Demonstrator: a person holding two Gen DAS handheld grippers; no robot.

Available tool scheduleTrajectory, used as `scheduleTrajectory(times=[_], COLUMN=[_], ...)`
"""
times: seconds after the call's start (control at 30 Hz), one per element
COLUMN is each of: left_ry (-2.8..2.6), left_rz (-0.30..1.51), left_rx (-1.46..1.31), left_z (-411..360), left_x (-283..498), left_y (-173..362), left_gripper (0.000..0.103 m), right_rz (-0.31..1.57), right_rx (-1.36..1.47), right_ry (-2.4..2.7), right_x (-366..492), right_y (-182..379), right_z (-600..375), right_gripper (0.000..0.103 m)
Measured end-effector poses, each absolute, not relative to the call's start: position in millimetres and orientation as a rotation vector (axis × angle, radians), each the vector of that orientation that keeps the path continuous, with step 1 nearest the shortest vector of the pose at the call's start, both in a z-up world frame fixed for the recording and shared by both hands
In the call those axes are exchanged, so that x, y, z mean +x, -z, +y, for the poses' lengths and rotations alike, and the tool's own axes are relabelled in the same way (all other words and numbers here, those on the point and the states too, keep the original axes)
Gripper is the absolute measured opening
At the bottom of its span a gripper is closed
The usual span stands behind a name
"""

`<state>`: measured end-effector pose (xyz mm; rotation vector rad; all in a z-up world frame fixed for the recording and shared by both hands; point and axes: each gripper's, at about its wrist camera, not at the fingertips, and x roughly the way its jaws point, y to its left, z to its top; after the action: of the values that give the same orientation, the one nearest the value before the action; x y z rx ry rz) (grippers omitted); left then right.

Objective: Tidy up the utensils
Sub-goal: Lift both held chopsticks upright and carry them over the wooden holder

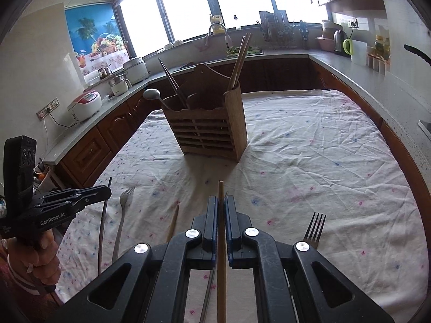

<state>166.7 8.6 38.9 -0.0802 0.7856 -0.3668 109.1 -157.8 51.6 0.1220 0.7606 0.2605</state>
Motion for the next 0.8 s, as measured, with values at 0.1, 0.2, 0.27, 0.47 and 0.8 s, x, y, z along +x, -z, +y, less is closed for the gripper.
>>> scheduleTrajectory(times=[0.1,0.2,0.27,0.47,0.8], left_ry=[0.371,0.372,0.374,0.364,0.338], left_rz=[0.752,0.719,0.698,0.651,0.608], left_rx=[-0.101,-0.119,-0.133,-0.155,-0.185], left_z=[18,26,32,44,55], left_x=[159,153,150,145,149], left_y=[-51,-62,-70,-86,-101], left_gripper=[0.004,0.004,0.004,0.004,0.004], right_rz=[0.720,0.678,0.653,0.592,0.549], right_rx=[0.116,0.112,0.111,0.107,0.115], right_ry=[-0.272,-0.282,-0.287,-0.288,-0.287], right_x=[103,95,92,88,96], right_y=[-69,-87,-98,-122,-135], right_z=[-155,-153,-152,-152,-153], right_gripper=[0.005,0.005,0.005,0.005,0.005])
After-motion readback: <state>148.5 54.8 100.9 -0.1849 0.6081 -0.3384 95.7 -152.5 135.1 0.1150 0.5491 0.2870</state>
